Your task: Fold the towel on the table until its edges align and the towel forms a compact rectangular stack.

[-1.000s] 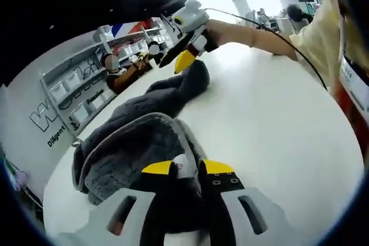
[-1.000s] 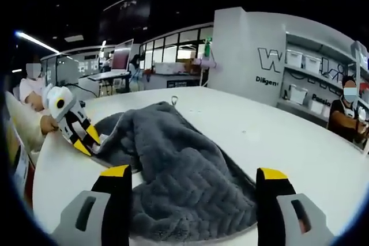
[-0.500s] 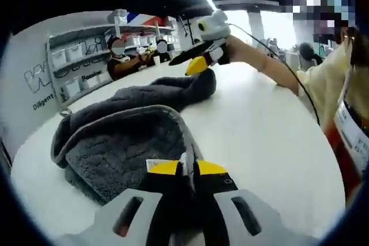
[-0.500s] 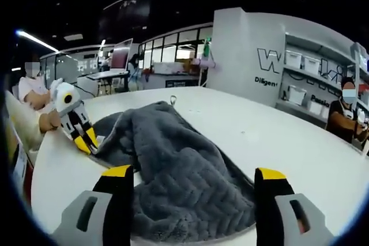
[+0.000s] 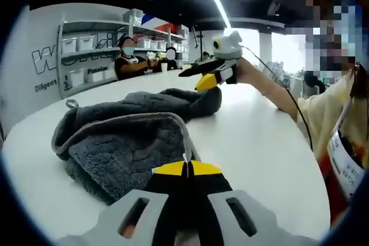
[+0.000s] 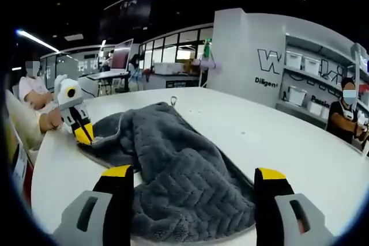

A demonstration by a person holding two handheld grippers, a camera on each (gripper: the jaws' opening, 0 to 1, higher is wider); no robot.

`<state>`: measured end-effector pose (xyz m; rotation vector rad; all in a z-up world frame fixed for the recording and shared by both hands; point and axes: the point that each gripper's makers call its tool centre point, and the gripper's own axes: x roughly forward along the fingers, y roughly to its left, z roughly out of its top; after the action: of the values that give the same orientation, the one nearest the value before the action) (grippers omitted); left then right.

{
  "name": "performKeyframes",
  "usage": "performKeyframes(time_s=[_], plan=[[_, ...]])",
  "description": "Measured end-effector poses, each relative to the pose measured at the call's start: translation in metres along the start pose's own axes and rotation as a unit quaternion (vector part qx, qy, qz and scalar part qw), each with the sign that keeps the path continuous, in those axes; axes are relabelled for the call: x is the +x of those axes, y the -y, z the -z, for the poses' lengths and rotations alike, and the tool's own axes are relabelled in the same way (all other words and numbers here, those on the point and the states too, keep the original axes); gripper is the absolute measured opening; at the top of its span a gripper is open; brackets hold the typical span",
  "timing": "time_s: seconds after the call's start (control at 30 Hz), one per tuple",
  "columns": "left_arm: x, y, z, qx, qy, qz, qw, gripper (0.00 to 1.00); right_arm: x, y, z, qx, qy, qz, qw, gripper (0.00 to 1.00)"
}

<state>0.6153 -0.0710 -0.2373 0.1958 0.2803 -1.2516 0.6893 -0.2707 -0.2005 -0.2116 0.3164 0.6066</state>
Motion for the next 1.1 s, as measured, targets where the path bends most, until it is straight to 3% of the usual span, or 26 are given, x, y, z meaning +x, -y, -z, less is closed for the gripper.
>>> performKeyframes(time_s=[0.1, 0.3, 0.5, 0.7, 0.8, 0.97, 1.1], plan=[[-0.008, -0.008, -0.016, -0.023, 0.041, -0.007, 0.9989, 0.01, 0.000, 0.001, 0.000, 0.001, -0.001, 0.000, 1.0000, 0.87], [-0.028, -0.029, -0.035, -0.040, 0.090, -0.039, 0.9944, 0.01, 0.001, 0.002, 0.001, 0.001, -0.002, -0.001, 1.0000, 0.86], [-0.056, -0.040, -0.065, -0.066, 0.169, -0.046, 0.9824, 0.01, 0.000, -0.001, 0.001, 0.001, -0.002, -0.004, 1.0000, 0.87], [-0.079, -0.041, -0.089, -0.100, 0.238, -0.026, 0.9659, 0.01, 0.002, -0.003, 0.004, 0.003, -0.003, -0.006, 1.0000, 0.88], [-0.097, -0.044, -0.104, -0.117, 0.283, -0.016, 0.9518, 0.01, 0.003, -0.006, 0.001, 0.012, 0.009, -0.013, 0.9998, 0.89], [-0.114, -0.051, -0.109, -0.111, 0.296, -0.035, 0.9482, 0.01, 0.005, -0.009, 0.002, 0.008, 0.007, -0.018, 0.9998, 0.91], [-0.127, -0.054, -0.115, -0.110, 0.317, -0.042, 0.9413, 0.01, 0.006, -0.010, 0.004, 0.010, 0.005, -0.020, 0.9997, 0.92]])
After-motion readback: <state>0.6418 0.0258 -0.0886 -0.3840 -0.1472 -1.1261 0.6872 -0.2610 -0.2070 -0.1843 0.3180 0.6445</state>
